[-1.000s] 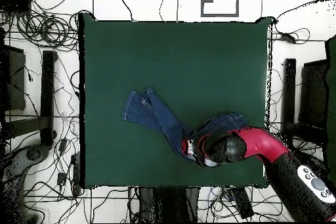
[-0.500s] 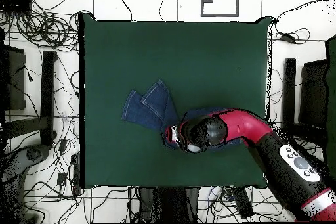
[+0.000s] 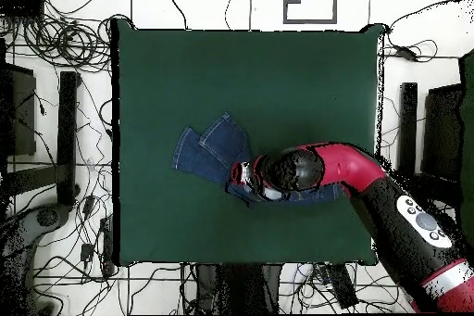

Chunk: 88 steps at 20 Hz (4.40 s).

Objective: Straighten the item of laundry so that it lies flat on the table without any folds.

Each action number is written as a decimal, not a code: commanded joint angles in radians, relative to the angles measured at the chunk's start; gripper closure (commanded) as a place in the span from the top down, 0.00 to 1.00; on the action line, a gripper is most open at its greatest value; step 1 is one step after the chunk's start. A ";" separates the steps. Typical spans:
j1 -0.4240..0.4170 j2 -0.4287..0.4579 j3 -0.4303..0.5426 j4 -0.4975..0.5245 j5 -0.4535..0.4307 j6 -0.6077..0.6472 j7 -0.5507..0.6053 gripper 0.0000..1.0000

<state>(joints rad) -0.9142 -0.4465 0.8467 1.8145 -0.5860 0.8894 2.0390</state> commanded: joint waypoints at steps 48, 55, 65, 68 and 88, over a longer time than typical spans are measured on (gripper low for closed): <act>0.248 0.251 -0.020 -0.763 0.064 0.641 -0.310 0.00; 0.260 0.250 -0.022 -0.797 0.044 0.669 -0.323 0.00; 0.281 0.256 -0.025 -0.851 0.026 0.713 -0.337 0.00; 0.292 0.263 -0.024 -0.881 0.022 0.739 -0.347 0.00; 0.389 0.329 0.003 -1.140 -0.066 0.913 -0.496 0.00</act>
<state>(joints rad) -0.5902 -0.1291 0.8371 0.7812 -0.5854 1.7036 1.9745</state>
